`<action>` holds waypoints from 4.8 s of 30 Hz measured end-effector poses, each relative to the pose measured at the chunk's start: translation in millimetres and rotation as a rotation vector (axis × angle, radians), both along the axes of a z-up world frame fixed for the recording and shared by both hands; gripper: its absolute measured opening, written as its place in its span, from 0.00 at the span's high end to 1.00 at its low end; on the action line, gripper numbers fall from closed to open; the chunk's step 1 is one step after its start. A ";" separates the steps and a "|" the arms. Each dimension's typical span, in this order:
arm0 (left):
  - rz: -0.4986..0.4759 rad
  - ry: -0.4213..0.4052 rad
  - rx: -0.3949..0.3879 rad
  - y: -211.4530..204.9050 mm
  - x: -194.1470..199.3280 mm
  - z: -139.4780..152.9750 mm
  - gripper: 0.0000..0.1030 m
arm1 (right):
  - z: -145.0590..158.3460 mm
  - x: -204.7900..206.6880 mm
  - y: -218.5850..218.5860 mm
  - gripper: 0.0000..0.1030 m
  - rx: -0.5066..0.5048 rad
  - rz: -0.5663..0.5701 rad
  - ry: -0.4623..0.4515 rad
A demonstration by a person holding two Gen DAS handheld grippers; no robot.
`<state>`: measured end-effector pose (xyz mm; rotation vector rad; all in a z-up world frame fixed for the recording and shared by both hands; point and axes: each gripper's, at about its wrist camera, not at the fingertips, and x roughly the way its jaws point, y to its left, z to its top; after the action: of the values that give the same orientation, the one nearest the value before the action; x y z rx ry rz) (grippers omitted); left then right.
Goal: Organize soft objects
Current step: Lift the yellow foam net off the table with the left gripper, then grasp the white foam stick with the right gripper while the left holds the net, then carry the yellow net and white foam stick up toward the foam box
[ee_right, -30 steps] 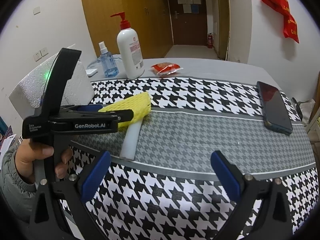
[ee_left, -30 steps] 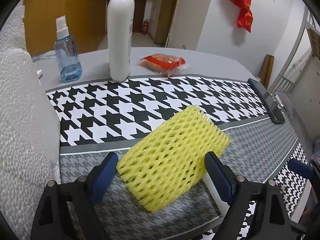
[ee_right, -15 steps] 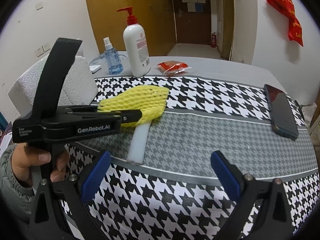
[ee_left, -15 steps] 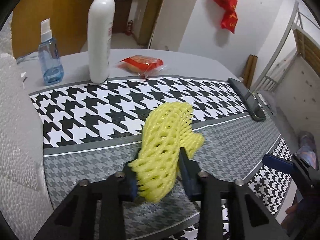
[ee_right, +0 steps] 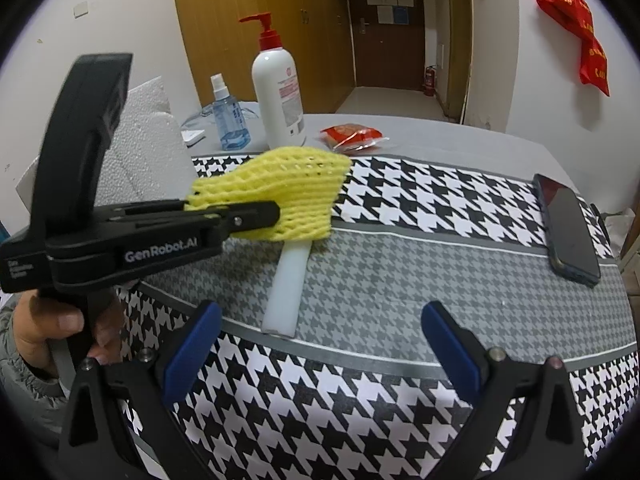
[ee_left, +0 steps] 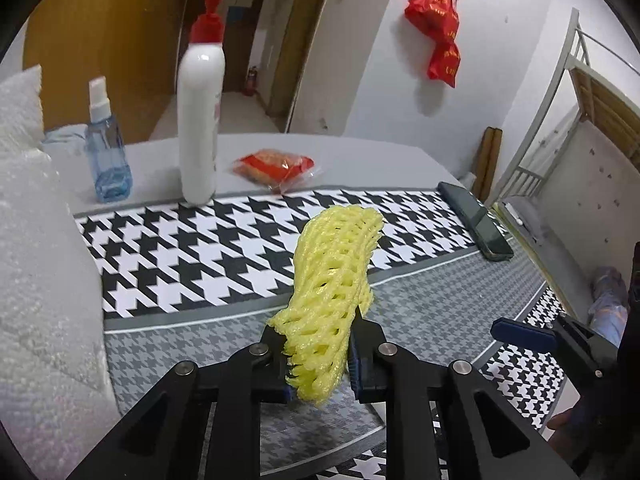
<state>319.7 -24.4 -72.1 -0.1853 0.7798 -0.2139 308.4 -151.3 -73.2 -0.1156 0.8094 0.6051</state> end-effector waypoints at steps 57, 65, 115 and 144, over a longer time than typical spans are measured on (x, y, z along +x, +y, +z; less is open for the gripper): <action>0.062 0.007 0.036 10.1 1.0 -1.6 0.80 | -25.1 25.9 46.2 0.75 -0.125 0.096 0.074; 0.061 0.007 0.036 10.1 1.1 -1.9 0.80 | -20.3 21.0 40.8 0.76 -0.114 0.095 0.072; -0.001 -0.174 0.124 -20.4 -104.5 71.7 0.80 | 74.1 -77.4 -43.3 0.77 0.138 -0.083 -0.125; 0.103 -0.267 0.163 28.6 -161.6 108.9 0.80 | 120.7 -112.3 0.1 0.77 0.184 -0.009 -0.258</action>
<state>158.1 4.2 36.9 -0.0411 0.5178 -0.0741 196.1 -151.2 47.5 -0.0205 0.5018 0.6383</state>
